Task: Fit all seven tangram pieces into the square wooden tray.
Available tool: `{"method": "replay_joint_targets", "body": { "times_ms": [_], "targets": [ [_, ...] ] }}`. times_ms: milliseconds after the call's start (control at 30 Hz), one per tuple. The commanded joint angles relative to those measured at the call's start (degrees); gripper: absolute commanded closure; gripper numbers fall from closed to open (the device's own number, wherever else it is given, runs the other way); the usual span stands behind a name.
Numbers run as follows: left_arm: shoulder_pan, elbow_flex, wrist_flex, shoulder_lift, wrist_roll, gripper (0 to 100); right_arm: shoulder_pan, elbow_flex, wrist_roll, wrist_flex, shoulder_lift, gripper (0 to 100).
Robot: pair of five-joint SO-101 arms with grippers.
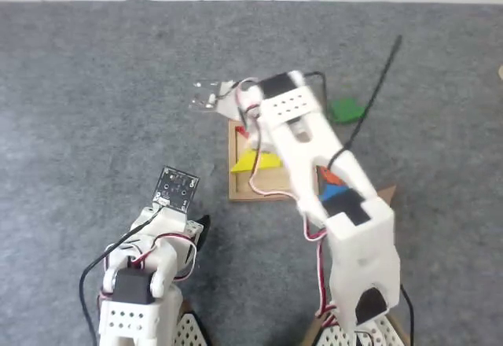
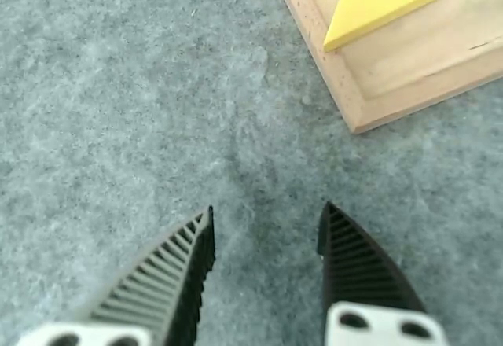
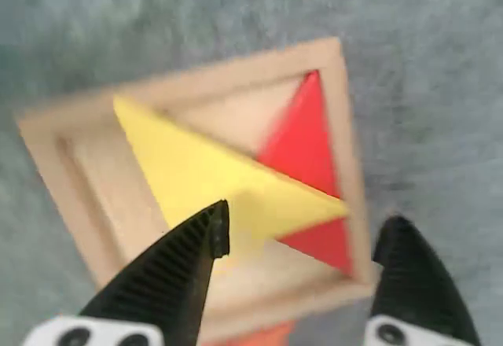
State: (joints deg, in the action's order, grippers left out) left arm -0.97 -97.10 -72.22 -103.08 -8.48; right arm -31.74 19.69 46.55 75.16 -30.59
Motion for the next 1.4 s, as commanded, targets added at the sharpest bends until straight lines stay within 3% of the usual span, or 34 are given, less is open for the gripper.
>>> {"method": "replay_joint_targets", "body": {
  "times_ms": [0, 167, 300, 800, 1367],
  "targets": [
    [-0.3, 0.6, -0.2, -1.1, -0.4, 79, -2.5, 2.9, -15.5, -2.2, -0.1, 77.2],
    [-0.2, 0.6, -0.2, -1.1, -0.4, 79, -2.7, 2.9, -30.2, -8.0, -2.3, 77.9],
    [-0.3, 0.6, -0.2, -1.1, -0.4, 79, -3.0, 2.9, -35.4, -10.1, -3.8, 77.9],
    [-0.2, 0.6, -0.2, -1.1, -0.4, 79, -4.1, 2.9, -33.7, -9.9, -4.5, 77.9],
    [-0.1, 0.6, -0.2, -1.1, -0.4, 79, -10.2, -3.7, -35.9, -8.2, -1.7, 77.9]
  ]
}}
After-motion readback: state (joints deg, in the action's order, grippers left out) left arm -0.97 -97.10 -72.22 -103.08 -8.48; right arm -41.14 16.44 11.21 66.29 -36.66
